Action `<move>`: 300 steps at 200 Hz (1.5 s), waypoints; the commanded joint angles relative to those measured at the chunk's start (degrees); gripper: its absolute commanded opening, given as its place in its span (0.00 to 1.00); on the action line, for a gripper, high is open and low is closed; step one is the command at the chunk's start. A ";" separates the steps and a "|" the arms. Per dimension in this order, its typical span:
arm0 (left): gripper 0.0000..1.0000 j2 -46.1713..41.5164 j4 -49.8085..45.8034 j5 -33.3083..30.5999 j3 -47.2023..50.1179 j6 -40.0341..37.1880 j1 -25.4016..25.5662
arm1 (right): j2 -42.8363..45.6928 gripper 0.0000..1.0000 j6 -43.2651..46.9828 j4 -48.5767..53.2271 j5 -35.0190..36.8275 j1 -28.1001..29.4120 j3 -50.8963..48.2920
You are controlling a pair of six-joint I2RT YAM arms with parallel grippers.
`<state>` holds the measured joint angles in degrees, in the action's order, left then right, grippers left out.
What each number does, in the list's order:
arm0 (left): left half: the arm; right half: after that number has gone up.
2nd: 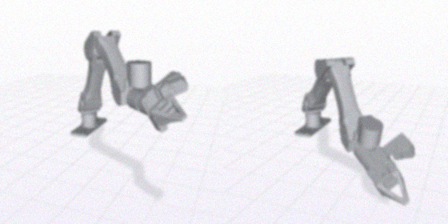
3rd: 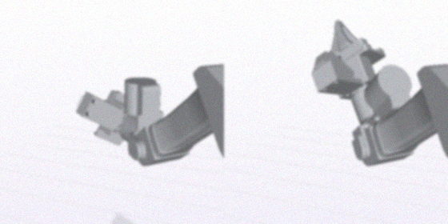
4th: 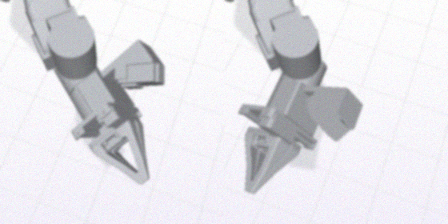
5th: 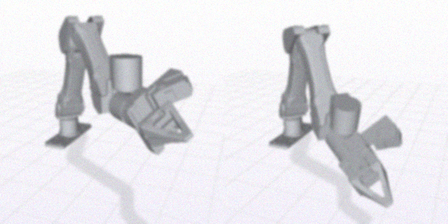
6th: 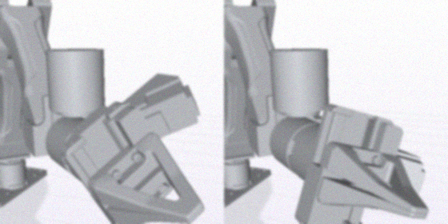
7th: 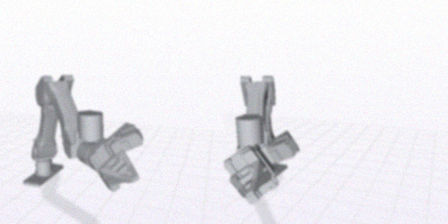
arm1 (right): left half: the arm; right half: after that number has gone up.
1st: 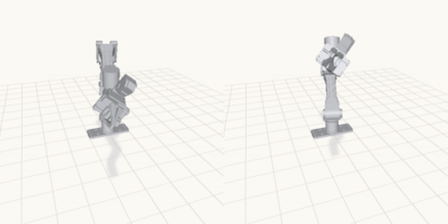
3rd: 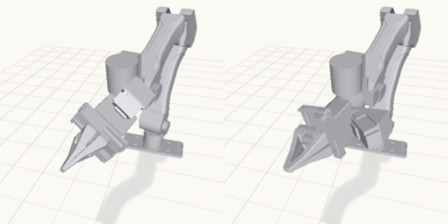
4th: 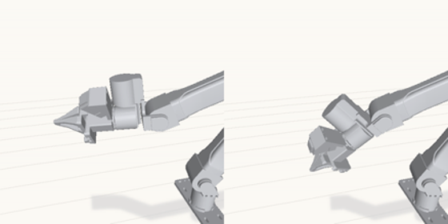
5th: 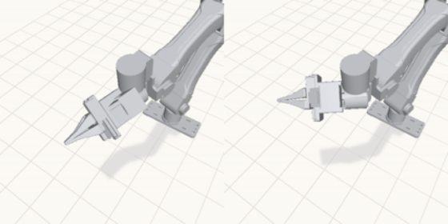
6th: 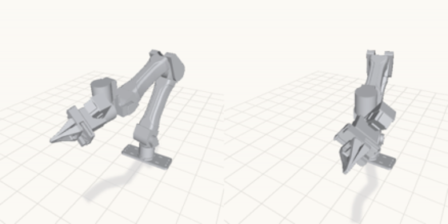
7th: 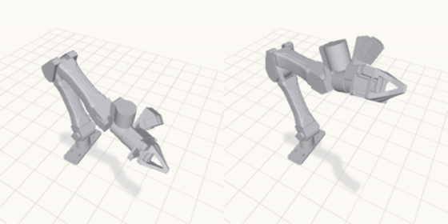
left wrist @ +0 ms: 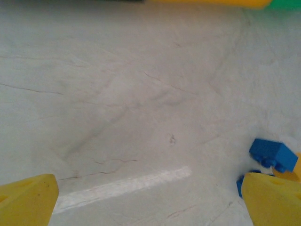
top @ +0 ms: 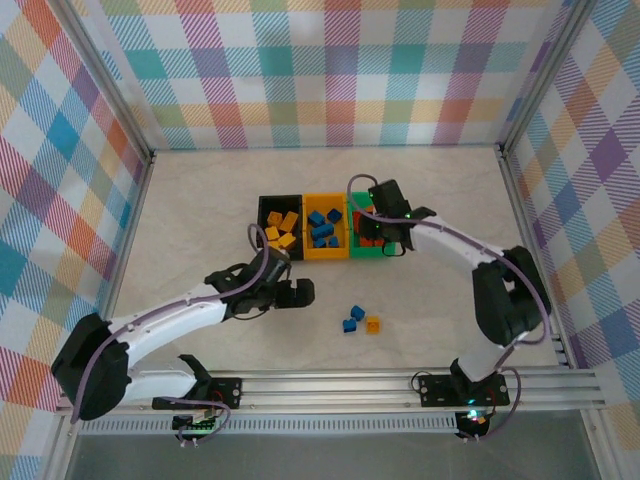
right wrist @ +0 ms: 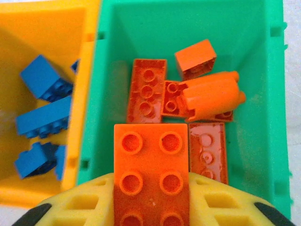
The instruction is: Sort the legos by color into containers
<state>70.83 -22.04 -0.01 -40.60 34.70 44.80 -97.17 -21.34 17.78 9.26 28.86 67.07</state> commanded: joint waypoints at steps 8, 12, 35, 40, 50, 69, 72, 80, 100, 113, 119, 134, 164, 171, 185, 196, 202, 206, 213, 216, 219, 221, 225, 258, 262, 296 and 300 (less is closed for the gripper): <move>1.00 4.07 3.33 5.22 -2.76 -4.38 3.16 | -3.89 0.51 -0.69 2.02 -3.51 -1.37 5.27; 1.00 4.73 3.51 5.81 -2.99 -4.78 3.53 | -4.28 0.55 -0.62 2.21 -3.69 -1.42 5.83; 1.00 7.83 4.87 8.18 -4.53 -7.24 6.08 | -2.90 0.68 -1.11 0.95 -5.17 -1.35 5.67; 1.00 8.50 5.05 8.62 -4.97 -7.86 6.60 | -2.14 0.69 -1.28 0.69 -5.41 -1.36 5.26; 1.00 9.92 5.62 9.51 -5.89 -9.11 7.80 | -0.45 0.70 -1.55 0.27 -6.00 -1.35 4.24; 0.98 13.25 7.37 10.33 -7.89 -11.76 10.67 | 3.41 0.70 -2.31 -0.86 -6.39 -1.27 0.75; 0.98 13.84 7.77 10.45 -8.22 -12.18 11.10 | 4.16 0.70 -2.42 -1.03 -6.37 -1.26 0.18; 0.96 15.60 8.18 10.51 -8.98 -13.18 12.30 | 5.69 0.70 -2.63 -1.39 -6.35 -1.26 -1.42; 0.94 20.25 8.68 10.62 -11.14 -15.44 14.45 | 9.01 0.70 -3.07 -1.71 -6.09 -1.27 -4.69; 0.92 23.03 8.60 10.12 -12.58 -16.78 15.68 | 10.72 0.70 -3.11 -1.98 -5.80 -1.29 -6.33; 0.90 24.25 8.47 10.00 -13.27 -17.32 16.20 | 11.30 0.70 -3.13 -1.79 -5.45 -1.26 -6.79; 0.86 26.98 7.90 9.05 -14.97 -18.45 17.18 | 12.45 0.70 -2.96 -1.65 -4.92 -1.35 -7.69; 0.72 30.33 6.87 6.68 -17.22 -19.61 18.39 | 13.66 0.70 -2.74 -1.48 -4.42 -1.35 -8.53; 0.68 30.63 6.68 6.19 -17.46 -19.79 18.57 | 13.92 0.70 -2.69 -1.60 -4.42 -1.35 -8.69; 0.62 30.94 6.63 6.01 -17.50 -19.94 18.83 | 14.18 0.70 -2.75 -1.70 -4.42 -1.35 -8.79; 0.57 30.88 6.57 5.81 -17.29 -20.09 18.99 | 14.28 0.70 -2.63 -1.73 -4.34 -1.36 -8.88; 0.54 30.78 6.60 5.70 -17.19 -20.02 19.06 | 14.28 0.70 -2.65 -1.75 -4.25 -1.35 -8.93; 0.52 30.62 6.65 5.41 -17.08 -20.00 19.10 | 14.31 0.70 -2.58 -1.84 -4.17 -1.35 -8.95; 0.47 30.43 6.59 5.07 -16.70 -20.01 19.10 | 14.29 0.70 -2.56 -1.79 -4.15 -1.36 -8.93; 0.46 30.27 6.64 5.03 -16.60 -19.91 19.10 | 14.28 0.70 -2.50 -1.84 -4.09 -1.42 -8.93; 0.45 30.15 6.64 5.03 -16.46 -19.86 19.14 | 14.33 0.70 -2.49 -1.81 -4.03 -1.36 -8.97; 0.44 30.03 6.59 4.98 -16.31 -19.85 19.18 | 14.30 0.70 -2.50 -1.84 -3.97 -1.38 -8.97; 0.42 29.84 6.61 4.85 -16.14 -19.87 19.19 | 14.28 0.70 -2.48 -1.84 -3.91 -1.35 -8.97; 0.21 26.90 6.62 1.94 -14.52 -18.84 19.19 | 14.28 0.70 -2.65 -2.09 -3.81 -1.35 -9.15; 0.20 26.26 6.63 1.16 -14.28 -18.61 19.06 | 14.36 0.70 -2.73 -2.05 -3.81 -1.36 -9.19; 0.16 19.43 3.40 -5.43 -11.27 -17.43 18.78 | 14.86 0.70 -3.00 -2.45 -3.89 -1.35 -9.91; 0.16 18.47 3.11 -6.18 -10.98 -17.39 18.59 | 14.89 0.70 -2.98 -2.50 -3.90 -1.35 -10.06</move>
<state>95.64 -16.08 0.25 -53.56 16.03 63.29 -84.27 -23.55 16.25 5.10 27.44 58.22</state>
